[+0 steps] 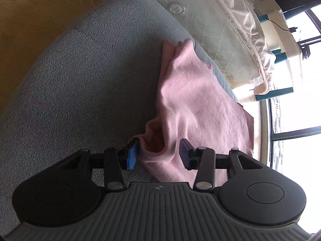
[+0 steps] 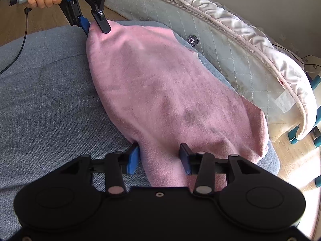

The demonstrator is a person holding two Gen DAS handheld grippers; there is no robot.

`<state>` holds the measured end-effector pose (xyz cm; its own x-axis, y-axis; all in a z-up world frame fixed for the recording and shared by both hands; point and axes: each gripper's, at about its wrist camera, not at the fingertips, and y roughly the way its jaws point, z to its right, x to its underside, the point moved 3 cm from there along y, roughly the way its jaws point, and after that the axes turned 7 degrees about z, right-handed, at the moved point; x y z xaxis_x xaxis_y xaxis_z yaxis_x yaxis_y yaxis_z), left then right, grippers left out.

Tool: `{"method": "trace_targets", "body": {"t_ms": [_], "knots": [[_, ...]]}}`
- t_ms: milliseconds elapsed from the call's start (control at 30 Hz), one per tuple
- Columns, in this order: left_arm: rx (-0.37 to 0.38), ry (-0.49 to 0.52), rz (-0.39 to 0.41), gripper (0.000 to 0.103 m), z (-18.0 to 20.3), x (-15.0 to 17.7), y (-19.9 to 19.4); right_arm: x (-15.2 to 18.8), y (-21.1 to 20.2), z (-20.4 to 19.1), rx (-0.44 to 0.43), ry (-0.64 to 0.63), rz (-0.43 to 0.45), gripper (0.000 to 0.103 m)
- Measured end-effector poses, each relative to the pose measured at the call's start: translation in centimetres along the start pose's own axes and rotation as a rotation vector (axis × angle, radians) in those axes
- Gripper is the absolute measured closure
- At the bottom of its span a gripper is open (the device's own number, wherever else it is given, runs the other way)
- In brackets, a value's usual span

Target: Fold clothes

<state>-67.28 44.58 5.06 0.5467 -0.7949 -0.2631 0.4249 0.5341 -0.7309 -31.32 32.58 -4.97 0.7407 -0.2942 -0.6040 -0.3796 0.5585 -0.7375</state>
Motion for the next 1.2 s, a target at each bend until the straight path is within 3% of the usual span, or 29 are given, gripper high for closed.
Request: {"method": "trace_targets", "body": {"t_ms": [200, 267, 333, 367, 400, 467, 600, 700, 1200], "knots": [[0.01, 0.089, -0.031, 0.054, 1.1, -0.8, 1.0, 0.1, 0.0, 0.1, -0.005, 0.009, 0.0, 0.056], [-0.04, 0.183, -0.055, 0.076, 1.6, -0.8, 1.4, 0.2, 0.0, 0.1, -0.011, 0.003, 0.002, 0.056], [-0.051, 0.222, -0.082, 0.084, 1.9, -0.9, 1.4, 0.2, -0.1, 0.1, -0.032, 0.003, 0.003, 0.065], [-0.051, 0.231, -0.098, 0.086, 1.9, -0.9, 1.4, 0.2, -0.1, 0.0, -0.055, 0.008, 0.001, 0.082], [-0.03, 0.199, -0.128, 0.089, 1.6, -1.1, 1.1, 0.1, -0.2, -0.1, -0.051, 0.005, 0.003, 0.092], [-0.029, 0.211, -0.158, 0.092, 1.8, -1.2, 0.5, -0.2, -0.5, -0.4, -0.039, -0.023, 0.003, 0.096], [-0.036, 0.271, -0.206, 0.092, 1.8, -0.3, -1.4, -1.4, -2.9, -0.5, -0.053, -0.01, 0.032, 0.097], [-0.039, 0.243, -0.264, 0.092, 1.0, 1.1, -2.8, -1.7, -4.8, -1.0, -0.074, -0.01, 0.039, 0.098], [-0.119, 0.223, -0.553, 0.093, -5.5, 12.3, -9.0, 1.5, -12.1, -8.8, -0.301, 0.053, -0.096, 0.098]]}}
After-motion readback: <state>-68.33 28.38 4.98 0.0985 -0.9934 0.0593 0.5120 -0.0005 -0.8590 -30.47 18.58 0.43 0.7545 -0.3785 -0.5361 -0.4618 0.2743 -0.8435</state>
